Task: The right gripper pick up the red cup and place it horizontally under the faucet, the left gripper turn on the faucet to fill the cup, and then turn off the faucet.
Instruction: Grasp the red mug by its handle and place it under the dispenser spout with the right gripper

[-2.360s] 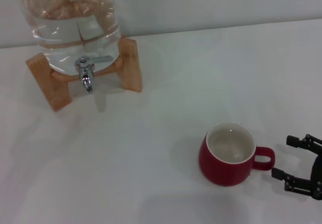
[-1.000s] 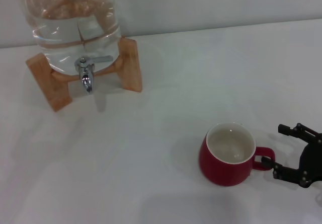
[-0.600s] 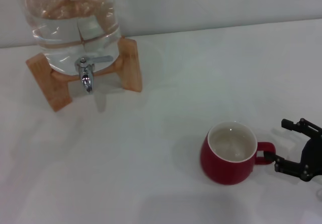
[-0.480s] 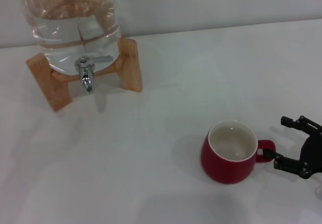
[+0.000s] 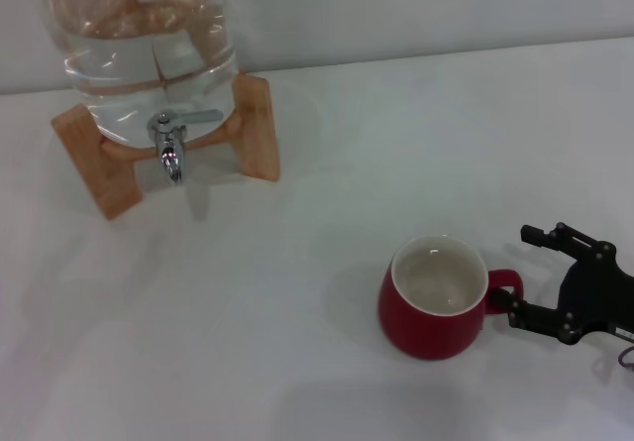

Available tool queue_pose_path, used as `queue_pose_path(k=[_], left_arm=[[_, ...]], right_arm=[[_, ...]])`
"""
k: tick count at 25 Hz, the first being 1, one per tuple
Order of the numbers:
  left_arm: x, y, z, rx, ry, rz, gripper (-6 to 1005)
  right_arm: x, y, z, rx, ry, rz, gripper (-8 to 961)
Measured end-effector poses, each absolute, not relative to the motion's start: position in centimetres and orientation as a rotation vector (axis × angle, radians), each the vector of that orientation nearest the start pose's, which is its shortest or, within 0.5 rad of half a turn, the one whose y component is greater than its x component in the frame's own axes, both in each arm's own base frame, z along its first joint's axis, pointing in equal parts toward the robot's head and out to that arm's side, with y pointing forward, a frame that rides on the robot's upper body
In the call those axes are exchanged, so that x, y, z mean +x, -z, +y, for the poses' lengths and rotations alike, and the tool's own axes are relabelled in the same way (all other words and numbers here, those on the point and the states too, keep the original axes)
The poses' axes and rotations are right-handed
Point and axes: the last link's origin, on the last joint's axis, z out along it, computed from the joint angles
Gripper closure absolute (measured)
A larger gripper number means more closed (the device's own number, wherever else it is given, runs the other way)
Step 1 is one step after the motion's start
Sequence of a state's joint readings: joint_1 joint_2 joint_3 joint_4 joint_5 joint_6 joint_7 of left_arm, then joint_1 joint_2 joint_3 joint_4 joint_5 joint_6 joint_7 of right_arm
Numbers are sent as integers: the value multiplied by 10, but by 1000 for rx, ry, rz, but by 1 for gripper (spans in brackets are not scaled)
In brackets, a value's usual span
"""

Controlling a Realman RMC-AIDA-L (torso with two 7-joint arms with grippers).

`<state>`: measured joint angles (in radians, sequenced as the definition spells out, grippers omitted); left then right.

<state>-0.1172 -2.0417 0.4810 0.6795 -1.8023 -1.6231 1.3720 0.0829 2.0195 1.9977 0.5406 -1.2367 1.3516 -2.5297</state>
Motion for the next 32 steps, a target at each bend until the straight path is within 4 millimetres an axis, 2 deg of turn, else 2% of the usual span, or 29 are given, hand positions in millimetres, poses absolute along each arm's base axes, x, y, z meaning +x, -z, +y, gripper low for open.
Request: queue_pose_path(k=[32], left_arm=[[-358,-126,233,-1678,1431,-1147,124]], right_arm=[[359,-7,244,-2224,-575,313,157]])
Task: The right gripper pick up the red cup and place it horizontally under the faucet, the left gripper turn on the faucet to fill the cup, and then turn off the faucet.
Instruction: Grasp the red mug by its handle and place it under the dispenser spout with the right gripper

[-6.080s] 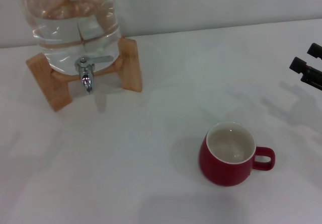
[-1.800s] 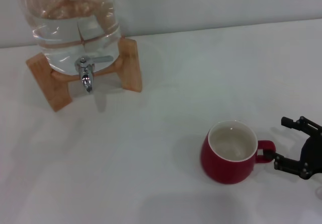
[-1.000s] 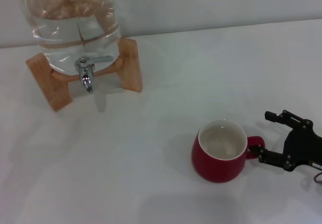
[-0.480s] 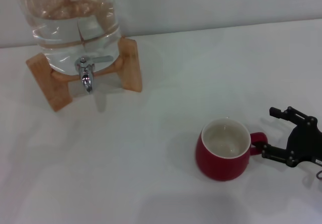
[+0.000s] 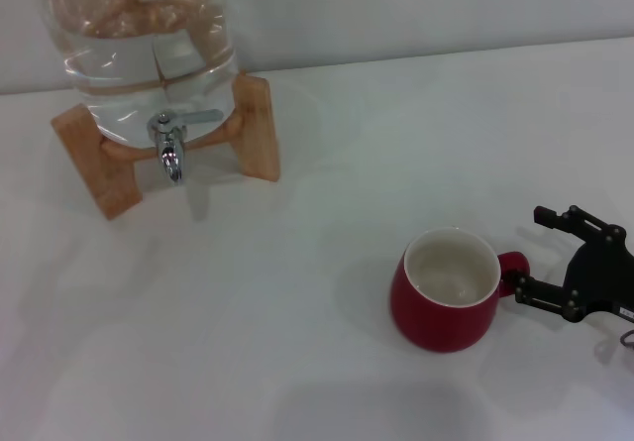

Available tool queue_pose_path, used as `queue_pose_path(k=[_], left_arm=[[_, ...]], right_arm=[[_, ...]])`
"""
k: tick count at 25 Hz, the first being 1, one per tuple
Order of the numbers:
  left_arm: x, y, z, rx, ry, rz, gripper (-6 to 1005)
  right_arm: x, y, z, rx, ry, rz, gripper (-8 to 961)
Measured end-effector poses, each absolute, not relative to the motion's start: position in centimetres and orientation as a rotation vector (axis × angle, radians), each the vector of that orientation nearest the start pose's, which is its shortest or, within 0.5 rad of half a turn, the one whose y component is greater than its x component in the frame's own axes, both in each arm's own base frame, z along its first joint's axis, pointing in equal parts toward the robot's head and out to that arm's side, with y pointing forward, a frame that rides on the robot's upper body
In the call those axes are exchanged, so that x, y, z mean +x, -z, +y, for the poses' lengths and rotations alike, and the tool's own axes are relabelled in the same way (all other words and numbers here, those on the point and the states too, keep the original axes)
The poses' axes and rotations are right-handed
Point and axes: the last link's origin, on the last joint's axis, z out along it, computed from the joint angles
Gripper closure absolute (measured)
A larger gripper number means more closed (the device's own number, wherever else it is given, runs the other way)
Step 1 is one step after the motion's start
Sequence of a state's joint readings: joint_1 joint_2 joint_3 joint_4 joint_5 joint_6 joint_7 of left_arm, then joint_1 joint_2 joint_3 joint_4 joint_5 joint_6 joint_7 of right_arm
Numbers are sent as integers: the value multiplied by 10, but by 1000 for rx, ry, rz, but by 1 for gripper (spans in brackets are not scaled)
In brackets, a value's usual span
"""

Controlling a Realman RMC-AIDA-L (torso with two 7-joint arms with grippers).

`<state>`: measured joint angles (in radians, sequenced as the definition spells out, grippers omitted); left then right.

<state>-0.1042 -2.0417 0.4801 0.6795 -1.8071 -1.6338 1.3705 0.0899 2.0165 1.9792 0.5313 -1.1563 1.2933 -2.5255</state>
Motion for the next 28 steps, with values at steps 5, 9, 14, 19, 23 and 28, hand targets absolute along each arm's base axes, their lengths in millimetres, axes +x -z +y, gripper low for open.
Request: queue_pose_path(k=[5,9,14,19,23,28], left_arm=[[-358,-126,233,-1678,1430,-1145,124],[-358,-126,233,-1678,1431,-1145,124],[-358,-125,233,-1677,1432,-1147,124],[-358,-125,233,-1677,1433,-1148,124],[-358,-125,232,-1677,1434,-1149,124],[-358,-125,232,-1678,1435,-1150,124]], right_arm=[[359,-6,244,-2226,-574,322,161],[358,-4,244,-2231,-574,322,165],[358,-4,245,-2228,-578,324,169],[353,0,245,-2234,-610,331,242],[346,7,247,-2263,-633,316,314],[342,12,248,-2288,-643,306,427]])
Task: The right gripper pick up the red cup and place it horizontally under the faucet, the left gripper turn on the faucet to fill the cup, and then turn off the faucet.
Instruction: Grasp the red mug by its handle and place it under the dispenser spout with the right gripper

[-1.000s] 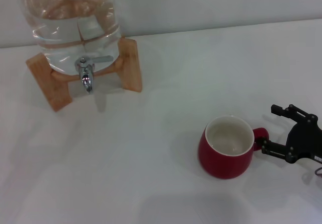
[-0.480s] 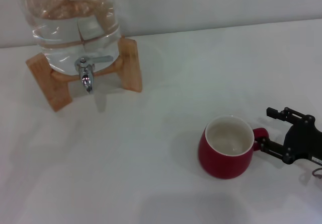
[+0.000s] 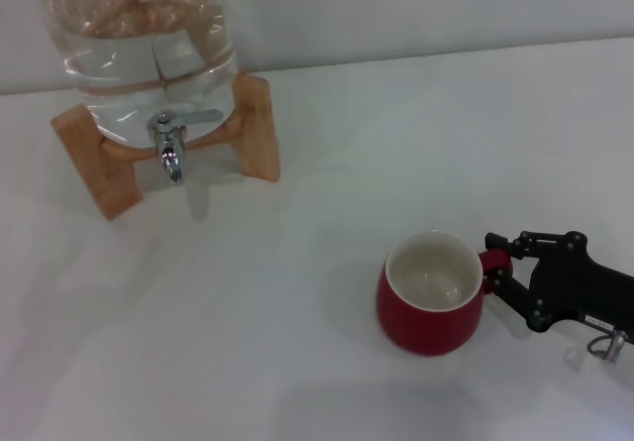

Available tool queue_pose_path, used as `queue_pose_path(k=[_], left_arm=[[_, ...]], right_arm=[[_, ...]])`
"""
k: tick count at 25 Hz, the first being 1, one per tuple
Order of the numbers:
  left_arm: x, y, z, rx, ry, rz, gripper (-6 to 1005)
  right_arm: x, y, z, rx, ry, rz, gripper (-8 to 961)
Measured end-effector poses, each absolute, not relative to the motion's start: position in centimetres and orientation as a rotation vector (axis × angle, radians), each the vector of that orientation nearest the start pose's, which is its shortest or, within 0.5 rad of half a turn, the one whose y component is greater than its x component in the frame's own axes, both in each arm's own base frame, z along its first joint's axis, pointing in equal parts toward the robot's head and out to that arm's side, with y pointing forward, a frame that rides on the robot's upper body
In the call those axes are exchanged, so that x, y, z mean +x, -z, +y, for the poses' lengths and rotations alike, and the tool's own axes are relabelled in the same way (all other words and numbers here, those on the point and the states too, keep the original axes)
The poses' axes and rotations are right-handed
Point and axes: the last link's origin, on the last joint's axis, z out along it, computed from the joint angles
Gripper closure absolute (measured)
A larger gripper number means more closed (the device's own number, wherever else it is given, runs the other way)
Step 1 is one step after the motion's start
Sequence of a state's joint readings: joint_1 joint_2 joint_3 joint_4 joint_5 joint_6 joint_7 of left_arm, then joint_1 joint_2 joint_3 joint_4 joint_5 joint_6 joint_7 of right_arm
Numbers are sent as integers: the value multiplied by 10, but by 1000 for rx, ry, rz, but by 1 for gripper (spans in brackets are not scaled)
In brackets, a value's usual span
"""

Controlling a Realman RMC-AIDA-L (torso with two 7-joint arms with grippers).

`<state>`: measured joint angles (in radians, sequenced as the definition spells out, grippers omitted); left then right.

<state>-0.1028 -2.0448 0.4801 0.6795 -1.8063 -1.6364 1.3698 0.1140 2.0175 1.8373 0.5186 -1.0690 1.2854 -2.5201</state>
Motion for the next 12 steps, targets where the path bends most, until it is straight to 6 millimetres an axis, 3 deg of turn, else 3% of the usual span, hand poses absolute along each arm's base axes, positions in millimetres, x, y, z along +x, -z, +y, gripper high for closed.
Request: queue_pose_path(k=[10,12], left_arm=[[-359,-125,230,-1673,1431,-1154,123],[-359,-125,230,-1674,1432,-1153,123]], right_arm=[[339,12,248,-2280,-668,310,791],[339,12,248,-2277,-676,314,792]])
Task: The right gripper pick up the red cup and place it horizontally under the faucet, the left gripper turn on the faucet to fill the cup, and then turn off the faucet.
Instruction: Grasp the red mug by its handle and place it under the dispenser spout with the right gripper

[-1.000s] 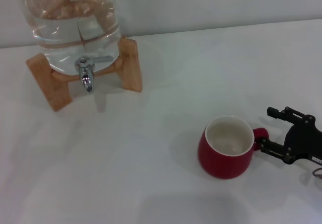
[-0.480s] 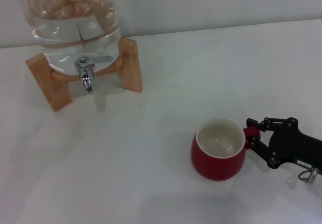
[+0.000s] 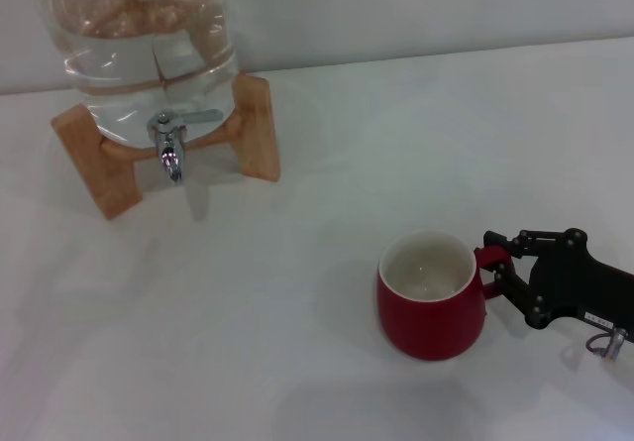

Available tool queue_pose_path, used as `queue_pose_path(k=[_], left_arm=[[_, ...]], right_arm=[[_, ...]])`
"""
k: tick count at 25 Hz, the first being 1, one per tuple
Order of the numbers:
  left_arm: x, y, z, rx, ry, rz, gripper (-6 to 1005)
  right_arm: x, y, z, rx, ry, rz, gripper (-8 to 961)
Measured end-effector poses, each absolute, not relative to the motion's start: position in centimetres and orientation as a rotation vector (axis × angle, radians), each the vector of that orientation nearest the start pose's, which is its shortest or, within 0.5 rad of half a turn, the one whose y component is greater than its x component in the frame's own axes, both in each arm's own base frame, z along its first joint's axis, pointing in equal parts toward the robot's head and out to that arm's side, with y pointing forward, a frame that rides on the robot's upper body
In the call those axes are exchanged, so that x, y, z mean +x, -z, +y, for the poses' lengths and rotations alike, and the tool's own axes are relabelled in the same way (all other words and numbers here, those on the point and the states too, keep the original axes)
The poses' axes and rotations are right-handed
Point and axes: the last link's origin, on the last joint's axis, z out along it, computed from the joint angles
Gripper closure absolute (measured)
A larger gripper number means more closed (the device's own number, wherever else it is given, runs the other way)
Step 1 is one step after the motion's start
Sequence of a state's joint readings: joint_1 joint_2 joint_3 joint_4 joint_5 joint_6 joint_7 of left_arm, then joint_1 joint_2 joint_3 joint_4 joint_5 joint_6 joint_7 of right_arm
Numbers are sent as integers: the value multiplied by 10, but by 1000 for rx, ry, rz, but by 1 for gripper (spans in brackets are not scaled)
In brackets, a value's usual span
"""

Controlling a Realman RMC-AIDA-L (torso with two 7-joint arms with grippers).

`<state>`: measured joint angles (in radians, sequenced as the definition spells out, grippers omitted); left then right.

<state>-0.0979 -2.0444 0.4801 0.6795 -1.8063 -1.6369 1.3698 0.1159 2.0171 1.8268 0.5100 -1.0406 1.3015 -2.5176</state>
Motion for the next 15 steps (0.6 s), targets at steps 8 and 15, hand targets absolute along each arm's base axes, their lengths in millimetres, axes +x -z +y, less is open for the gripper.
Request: queue_pose_path(k=[8,15], left_arm=[[-359,-124,231,-1676,1434,-1152,123],[-359,-125,231,-1676,1433,-1152,123]], right_arm=[[338,13,247,-2263,-708,334,795],[328,17,249,-2259,-773,335,797]])
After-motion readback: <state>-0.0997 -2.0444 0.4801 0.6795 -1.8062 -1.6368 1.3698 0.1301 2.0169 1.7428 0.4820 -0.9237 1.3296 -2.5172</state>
